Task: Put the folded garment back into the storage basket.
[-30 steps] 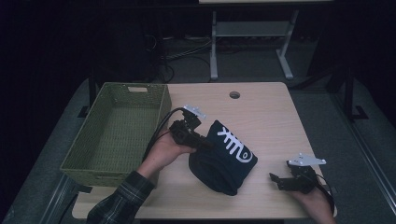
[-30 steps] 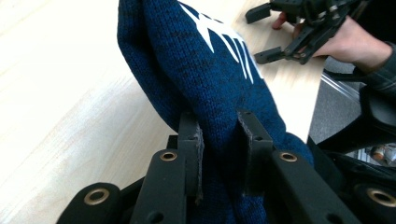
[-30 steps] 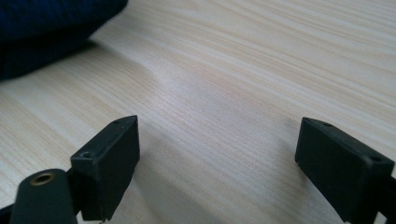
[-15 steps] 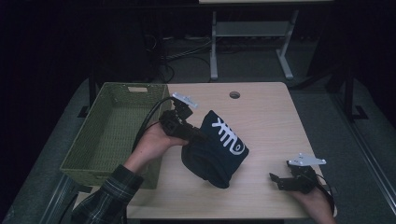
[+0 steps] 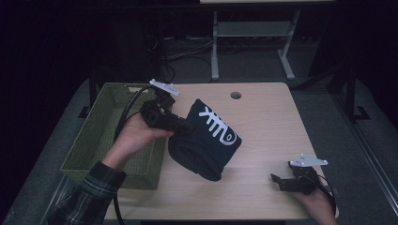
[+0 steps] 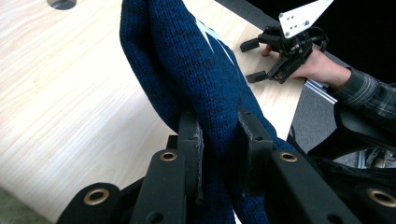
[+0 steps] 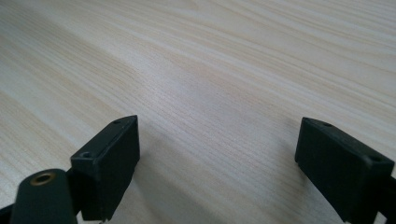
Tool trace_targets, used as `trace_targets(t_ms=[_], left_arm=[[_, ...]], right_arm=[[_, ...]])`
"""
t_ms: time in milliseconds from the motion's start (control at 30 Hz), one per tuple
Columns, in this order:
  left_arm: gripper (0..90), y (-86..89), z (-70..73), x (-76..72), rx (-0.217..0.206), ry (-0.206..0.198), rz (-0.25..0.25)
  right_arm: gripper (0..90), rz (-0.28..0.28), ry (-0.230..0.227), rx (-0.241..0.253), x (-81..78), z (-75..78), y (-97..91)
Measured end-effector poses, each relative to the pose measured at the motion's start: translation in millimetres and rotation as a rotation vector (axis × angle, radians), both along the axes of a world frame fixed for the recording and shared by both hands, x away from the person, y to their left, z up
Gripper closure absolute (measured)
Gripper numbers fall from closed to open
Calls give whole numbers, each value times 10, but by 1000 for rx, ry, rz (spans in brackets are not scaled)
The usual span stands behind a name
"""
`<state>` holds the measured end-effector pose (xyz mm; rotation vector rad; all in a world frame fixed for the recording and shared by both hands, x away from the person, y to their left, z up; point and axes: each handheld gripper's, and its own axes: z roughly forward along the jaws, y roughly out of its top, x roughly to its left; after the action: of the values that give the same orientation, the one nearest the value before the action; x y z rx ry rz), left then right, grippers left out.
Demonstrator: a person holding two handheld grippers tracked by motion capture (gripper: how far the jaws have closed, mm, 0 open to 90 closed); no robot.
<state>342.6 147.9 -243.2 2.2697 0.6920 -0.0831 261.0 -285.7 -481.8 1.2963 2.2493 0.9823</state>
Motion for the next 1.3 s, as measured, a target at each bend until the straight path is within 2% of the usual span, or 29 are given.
trace_targets(t_ms=[167,333,433,700,800,833,933,967,1000,1033,1067,1100,1133,1233,1267,1300], left_arm=[[742,108,80,-8,5,-11,18],[742,286,253,-16,-1,-31,44],[741,349,309,-22,-4,-38,57],[741,630,493,-68,-11,-66,109],[741,773,556,-96,-16,-73,135],[741,773,556,-96,-16,-73,135],[741,947,595,-124,-28,-75,164],[741,947,595,-124,-28,-75,164],[741,1037,608,-137,-29,-78,180],[741,1037,608,-137,-29,-78,180],[741,1126,622,-151,-31,-80,198],[741,1126,622,-151,-31,-80,198],[741,1218,641,-167,-36,-84,215],[740,1307,664,-188,-45,-87,233],[741,1396,689,-208,-50,-92,246],[741,1396,689,-208,-50,-92,246]], right_arm=[[137,0,0,-2,1,0,-1],[137,-2,0,1,0,0,2],[137,-2,0,1,0,0,1],[136,-3,0,1,0,-1,2],[100,-10,6,0,7,-2,7],[100,-10,6,0,7,-2,7],[91,-23,13,-3,12,-2,10],[91,-23,13,-3,12,-2,10],[94,-22,13,-3,12,-2,10],[94,-22,13,-3,12,-2,10],[95,-22,12,-3,11,-2,11],[95,-22,12,-3,11,-2,11],[95,-22,13,-3,12,-2,11],[95,-22,12,-3,12,-2,11],[95,-22,12,-3,13,-2,11],[95,-22,12,-3,13,-2,11]])
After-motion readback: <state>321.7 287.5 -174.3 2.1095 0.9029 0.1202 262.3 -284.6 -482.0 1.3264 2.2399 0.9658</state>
